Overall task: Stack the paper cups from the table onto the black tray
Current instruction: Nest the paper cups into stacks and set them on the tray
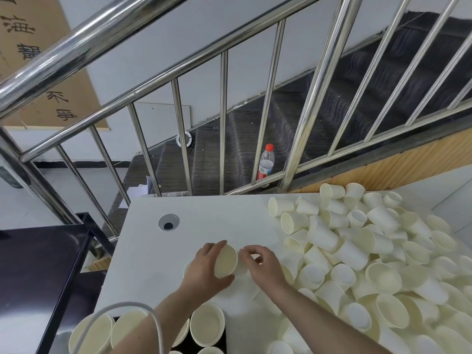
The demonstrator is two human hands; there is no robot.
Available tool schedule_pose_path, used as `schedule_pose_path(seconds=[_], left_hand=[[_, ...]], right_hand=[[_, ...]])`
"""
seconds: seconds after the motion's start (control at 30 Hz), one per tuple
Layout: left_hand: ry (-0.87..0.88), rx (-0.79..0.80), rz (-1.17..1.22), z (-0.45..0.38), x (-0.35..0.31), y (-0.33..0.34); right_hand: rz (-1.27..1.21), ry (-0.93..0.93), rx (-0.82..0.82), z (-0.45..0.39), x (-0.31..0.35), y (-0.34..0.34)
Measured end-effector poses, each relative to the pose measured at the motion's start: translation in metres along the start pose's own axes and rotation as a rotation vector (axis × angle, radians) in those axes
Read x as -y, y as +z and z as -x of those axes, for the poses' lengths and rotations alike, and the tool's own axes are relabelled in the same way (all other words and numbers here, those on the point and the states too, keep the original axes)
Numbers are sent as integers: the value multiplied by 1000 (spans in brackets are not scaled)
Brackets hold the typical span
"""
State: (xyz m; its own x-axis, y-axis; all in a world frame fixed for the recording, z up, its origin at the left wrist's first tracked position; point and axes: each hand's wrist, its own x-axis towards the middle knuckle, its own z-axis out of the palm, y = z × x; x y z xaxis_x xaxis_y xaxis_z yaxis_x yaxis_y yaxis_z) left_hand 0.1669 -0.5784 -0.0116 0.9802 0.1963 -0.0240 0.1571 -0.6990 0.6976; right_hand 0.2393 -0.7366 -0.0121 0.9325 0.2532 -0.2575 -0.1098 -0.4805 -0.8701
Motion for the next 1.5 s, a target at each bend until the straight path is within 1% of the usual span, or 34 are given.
schedule_pose_path(seconds=[0.07, 0.2, 0.3, 0.37, 0.47, 0.57, 0.67, 0.73, 0.8, 0.93, 1.03, 1.13, 1.27, 1.37, 1.5], left_hand=[[21, 36, -80, 1, 1, 2], [31, 48, -246, 1, 2, 4], [46, 70, -298, 1, 1, 8], [54, 77, -311, 1, 1, 10], [39, 92, -353, 1, 4, 8], [-44, 104, -422, 1, 12, 3], [-149, 143, -466, 3, 20, 0], [-181, 157, -459, 3, 22, 0], [-203, 163, -428, 3, 24, 0], [-230, 187, -379, 2, 24, 1], [-240, 194, -362, 3, 23, 1], [-249, 199, -366, 5, 22, 0], [-270, 191, -339, 10, 22, -2], [-284, 139, -290, 14, 20, -5], [-260, 10, -229, 16, 13, -14]], right_hand=[[25, -34, 65, 2, 2, 2], [-30, 8, 186, 6, 7, 3], [44, 2, 262, 8, 7, 7], [117, 15, 258, 6, 7, 10], [144, 64, 200, 2, 4, 10], [172, 98, 197, -3, -2, 8], [246, 104, 249, -6, -9, 8], [319, 97, 279, -7, -12, 8], [449, 56, 294, -7, -13, 8], [725, -136, 296, -4, -5, 7], [828, -243, 379, 0, -1, 10], [870, -277, 453, 1, -1, 15], [866, -312, 471, -1, -5, 20], [822, -322, 440, 0, -6, 20], [764, -357, 357, 3, -1, 14]])
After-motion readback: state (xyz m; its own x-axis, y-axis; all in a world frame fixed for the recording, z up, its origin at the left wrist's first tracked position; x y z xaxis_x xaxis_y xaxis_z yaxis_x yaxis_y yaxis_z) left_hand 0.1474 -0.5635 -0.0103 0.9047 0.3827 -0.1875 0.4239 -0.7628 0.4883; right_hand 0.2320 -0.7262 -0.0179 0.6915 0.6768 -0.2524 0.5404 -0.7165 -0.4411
